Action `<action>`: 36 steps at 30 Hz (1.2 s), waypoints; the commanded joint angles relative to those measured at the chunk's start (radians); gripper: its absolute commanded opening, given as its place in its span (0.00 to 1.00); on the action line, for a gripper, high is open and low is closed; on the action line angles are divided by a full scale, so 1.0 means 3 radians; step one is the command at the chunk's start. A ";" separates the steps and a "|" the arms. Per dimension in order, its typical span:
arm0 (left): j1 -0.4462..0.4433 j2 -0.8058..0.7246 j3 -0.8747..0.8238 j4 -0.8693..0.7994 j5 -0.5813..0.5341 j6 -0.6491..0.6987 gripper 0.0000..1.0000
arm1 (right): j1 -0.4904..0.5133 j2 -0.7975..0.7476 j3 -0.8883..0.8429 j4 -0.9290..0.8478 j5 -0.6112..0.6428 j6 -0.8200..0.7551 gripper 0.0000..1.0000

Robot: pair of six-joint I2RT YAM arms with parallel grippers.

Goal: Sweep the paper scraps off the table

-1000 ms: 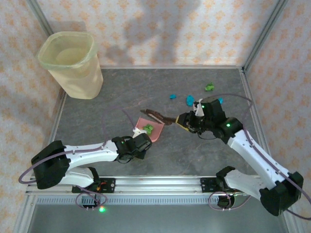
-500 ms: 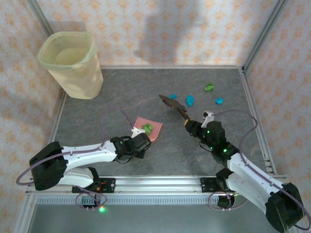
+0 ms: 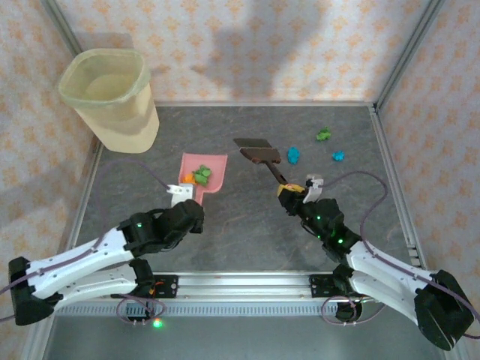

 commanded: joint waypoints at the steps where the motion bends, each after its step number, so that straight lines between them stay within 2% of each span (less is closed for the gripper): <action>1: 0.0047 -0.0082 0.0454 -0.0777 -0.0365 -0.0105 0.00 | 0.0017 -0.0150 -0.0043 0.0315 0.0269 -0.0022 0.00; 7: 0.0212 0.0194 0.1136 -0.1394 -0.0337 -0.0092 0.00 | 0.0017 0.0037 0.0026 0.0303 0.0164 -0.0010 0.00; 14: 0.0676 0.0688 0.1984 -0.1764 -0.0137 0.0163 0.00 | 0.0036 0.0334 0.0134 0.0311 -0.0052 -0.0046 0.00; 18: 0.1034 0.0933 0.2482 -0.1763 0.0019 0.0404 0.00 | 0.0042 0.0422 0.0165 0.0311 -0.0092 -0.0061 0.00; 26: 0.1750 0.1510 0.3425 -0.1619 0.0492 0.0669 0.00 | 0.0054 0.0570 0.0210 0.0352 -0.0214 -0.0072 0.00; 31: 0.2254 0.1928 0.4013 -0.1495 0.1004 0.0647 0.00 | 0.0058 0.0650 0.0239 0.0373 -0.0274 -0.0080 0.00; 36: 0.2694 0.2456 0.4746 -0.1596 0.1450 0.0525 0.00 | 0.0068 0.0655 0.0249 0.0368 -0.0294 -0.0088 0.00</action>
